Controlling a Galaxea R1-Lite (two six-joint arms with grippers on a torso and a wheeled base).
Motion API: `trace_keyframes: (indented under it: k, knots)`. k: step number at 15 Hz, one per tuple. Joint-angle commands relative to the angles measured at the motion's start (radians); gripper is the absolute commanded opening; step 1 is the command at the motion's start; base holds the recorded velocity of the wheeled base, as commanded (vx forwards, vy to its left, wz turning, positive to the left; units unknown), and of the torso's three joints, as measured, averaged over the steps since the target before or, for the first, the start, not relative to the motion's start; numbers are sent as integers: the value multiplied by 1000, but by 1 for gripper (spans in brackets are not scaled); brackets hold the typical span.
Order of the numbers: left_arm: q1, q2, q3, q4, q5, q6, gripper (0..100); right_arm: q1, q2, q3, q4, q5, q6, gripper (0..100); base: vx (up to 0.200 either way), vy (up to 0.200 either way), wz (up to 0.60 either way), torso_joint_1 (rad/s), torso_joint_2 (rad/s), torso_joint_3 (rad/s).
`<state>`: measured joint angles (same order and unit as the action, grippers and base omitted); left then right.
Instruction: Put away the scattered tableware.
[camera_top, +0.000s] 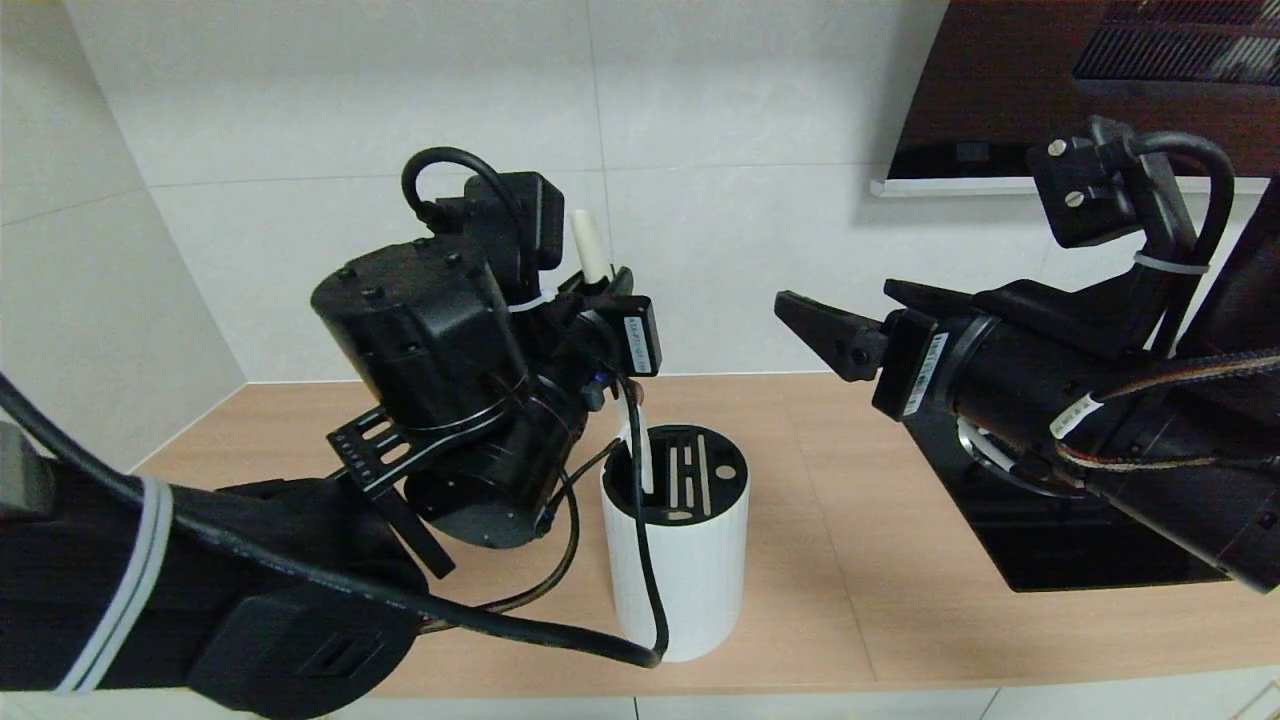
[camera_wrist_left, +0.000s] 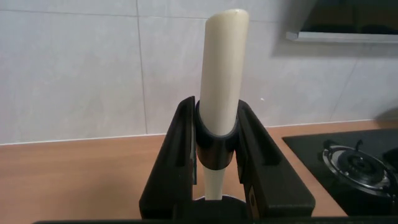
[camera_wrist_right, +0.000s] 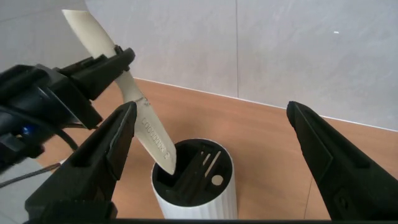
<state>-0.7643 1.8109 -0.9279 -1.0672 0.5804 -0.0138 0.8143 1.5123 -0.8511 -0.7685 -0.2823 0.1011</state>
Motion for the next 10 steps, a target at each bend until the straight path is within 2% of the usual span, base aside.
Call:
trace_keyframes:
  k: [1, 4, 10]
  knots:
    - [-3, 30, 0, 0, 1, -2, 0, 0, 6, 1, 0, 2, 0, 100, 0, 0, 0, 0, 0, 0]
    - [-27, 68, 1, -5, 1, -34, 0, 0, 8, 7, 0, 2, -1, 100, 0, 0, 0, 0, 0, 0]
    - [-27, 122, 23, 0, 1, -37, 0, 0, 3, 7, 0, 0, -6, 100, 0, 0, 0, 0, 0, 0]
